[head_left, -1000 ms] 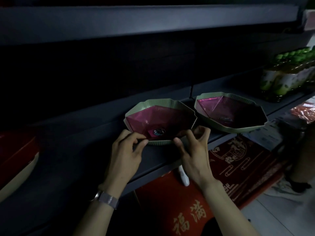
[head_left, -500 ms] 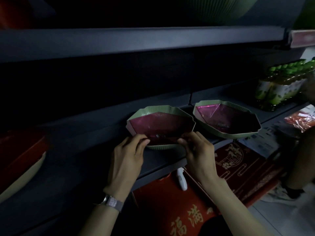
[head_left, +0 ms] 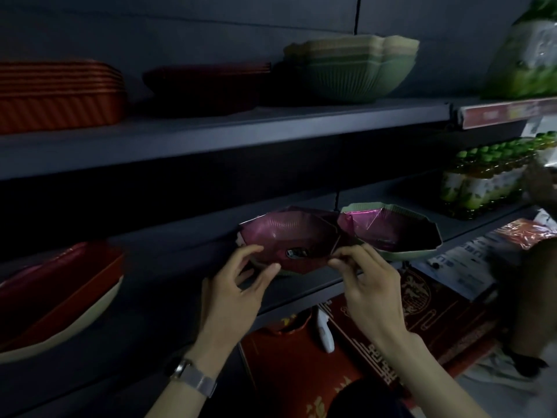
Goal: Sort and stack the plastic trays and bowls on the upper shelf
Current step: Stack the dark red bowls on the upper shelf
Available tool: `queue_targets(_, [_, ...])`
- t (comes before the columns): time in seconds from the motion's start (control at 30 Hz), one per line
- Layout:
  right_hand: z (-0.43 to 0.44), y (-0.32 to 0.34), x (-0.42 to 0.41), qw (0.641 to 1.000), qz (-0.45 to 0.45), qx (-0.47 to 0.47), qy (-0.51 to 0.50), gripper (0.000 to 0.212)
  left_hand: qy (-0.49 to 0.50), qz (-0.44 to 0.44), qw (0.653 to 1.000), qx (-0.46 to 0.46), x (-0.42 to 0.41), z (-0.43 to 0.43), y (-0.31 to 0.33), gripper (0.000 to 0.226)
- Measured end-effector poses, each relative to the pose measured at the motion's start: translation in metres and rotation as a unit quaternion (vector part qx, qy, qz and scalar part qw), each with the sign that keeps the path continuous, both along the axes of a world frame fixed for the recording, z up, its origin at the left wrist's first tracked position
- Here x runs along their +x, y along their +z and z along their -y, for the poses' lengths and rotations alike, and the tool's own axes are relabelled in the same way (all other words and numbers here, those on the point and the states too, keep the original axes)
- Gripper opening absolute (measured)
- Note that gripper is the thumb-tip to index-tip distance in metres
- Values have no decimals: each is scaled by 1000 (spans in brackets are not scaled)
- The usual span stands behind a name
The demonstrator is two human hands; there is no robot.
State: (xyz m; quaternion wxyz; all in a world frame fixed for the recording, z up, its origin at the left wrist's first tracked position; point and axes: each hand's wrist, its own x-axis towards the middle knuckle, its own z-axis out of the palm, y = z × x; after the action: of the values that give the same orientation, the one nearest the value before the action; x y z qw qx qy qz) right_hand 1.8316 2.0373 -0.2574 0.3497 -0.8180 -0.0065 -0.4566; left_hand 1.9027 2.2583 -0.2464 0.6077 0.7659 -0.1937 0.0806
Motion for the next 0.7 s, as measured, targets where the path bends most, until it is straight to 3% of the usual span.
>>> queue_targets(0.1, [-6, 7, -21, 1000, -3, 4, 13, 9, -7, -29, 999, -17, -21, -9, 13, 39])
queue_targets(0.37, [-22, 25, -75, 997, -10, 30, 77, 6, 3, 29, 999, -34, -81, -35, 42, 21])
queue_targets(0.7, [-28, 75, -136, 995, -4, -31, 93, 25, -10, 114, 991, -68, -141, -72, 73, 24])
